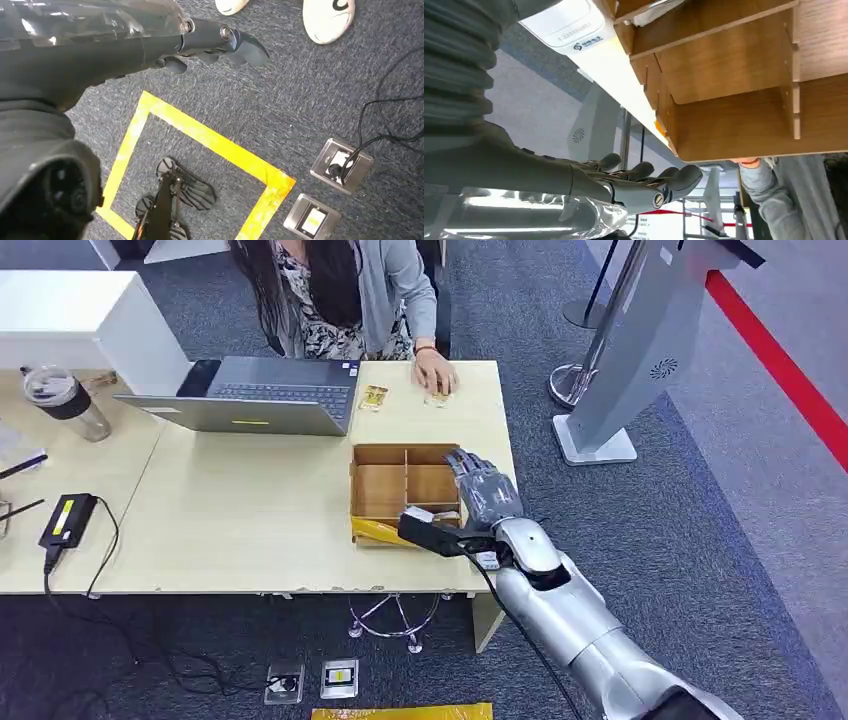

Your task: Pass the card to the sensor for recognition and then transmit it.

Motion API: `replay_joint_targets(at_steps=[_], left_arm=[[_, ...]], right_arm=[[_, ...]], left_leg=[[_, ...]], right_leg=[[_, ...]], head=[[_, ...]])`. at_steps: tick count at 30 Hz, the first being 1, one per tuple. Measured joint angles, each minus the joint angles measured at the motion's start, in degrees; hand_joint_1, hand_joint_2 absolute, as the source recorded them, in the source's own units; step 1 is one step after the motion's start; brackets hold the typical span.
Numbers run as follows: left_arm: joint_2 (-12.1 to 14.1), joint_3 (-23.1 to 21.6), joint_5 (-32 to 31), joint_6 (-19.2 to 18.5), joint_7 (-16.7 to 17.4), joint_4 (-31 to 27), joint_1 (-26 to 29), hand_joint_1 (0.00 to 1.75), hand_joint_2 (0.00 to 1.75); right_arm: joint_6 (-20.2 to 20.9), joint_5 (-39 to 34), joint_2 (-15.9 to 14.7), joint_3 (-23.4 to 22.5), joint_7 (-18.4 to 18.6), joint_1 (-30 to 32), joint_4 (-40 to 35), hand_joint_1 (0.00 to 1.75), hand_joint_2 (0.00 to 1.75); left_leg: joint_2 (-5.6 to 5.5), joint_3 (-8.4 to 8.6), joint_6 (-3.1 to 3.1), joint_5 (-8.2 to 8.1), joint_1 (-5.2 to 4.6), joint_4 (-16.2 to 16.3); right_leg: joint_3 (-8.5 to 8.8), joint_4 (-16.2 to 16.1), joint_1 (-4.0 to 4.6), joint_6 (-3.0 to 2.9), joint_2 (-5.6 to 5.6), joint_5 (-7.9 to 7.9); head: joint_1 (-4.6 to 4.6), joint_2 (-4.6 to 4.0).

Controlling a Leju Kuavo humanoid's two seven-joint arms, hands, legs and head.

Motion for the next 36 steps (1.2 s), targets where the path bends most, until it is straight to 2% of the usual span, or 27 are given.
replay_joint_targets(at_steps=[22, 33, 34, 35, 36], left_arm=[[-0.09, 0.0, 1.42, 1.03, 0.0, 0.0, -0.02, 0.0, 0.0], [-0.22, 0.0, 1.6, 0.85, 0.0, 0.0, -0.03, 0.0, 0.0], [-0.22, 0.0, 1.6, 0.85, 0.0, 0.0, -0.03, 0.0, 0.0], [-0.22, 0.0, 1.6, 0.85, 0.0, 0.0, -0.03, 0.0, 0.0], [-0.22, 0.0, 1.62, 0.85, 0.0, 0.0, -0.02, 0.0, 0.0]], right_arm=[[-0.28, -0.57, -0.07, -0.02, 0.48, -0.41, 3.21, 0.0, 1.75], [1.68, -1.81, 0.39, 0.0, -1.59, -0.39, 4.22, 0.0, 1.75], [1.84, -1.99, 0.42, 0.0, -1.88, -0.39, 4.22, 0.07, 1.75], [1.99, -2.03, 0.44, 0.0, -2.1, -0.39, 4.26, 0.42, 1.75], [2.01, -2.12, 0.46, 0.02, -2.31, -0.39, 4.33, 1.54, 1.75]], left_leg=[[0.0, 0.0, 0.0, 0.0, 0.0, 0.0], [0.0, 0.0, 0.0, 0.0, 0.0, 0.0], [0.0, 0.0, 0.0, 0.0, 0.0, 0.0], [0.0, 0.01, 0.0, 0.0, 0.0, 0.0], [0.0, 0.0, 0.0, 0.0, 0.0, 0.0]], right_leg=[[0.0, 0.0, 0.0, 0.0, 0.0, 0.0], [0.0, 0.0, 0.0, 0.0, 0.0, 0.0], [0.0, 0.0, 0.0, 0.0, 0.0, 0.0], [0.0, 0.0, 0.0, 0.0, 0.0, 0.0], [0.0, 0.0, 0.0, 0.0, 0.0, 0.0]], head=[[0.0, 0.0], [0.0, 0.0], [0.0, 0.0], [0.0, 0.0], [0.0, 0.0]])
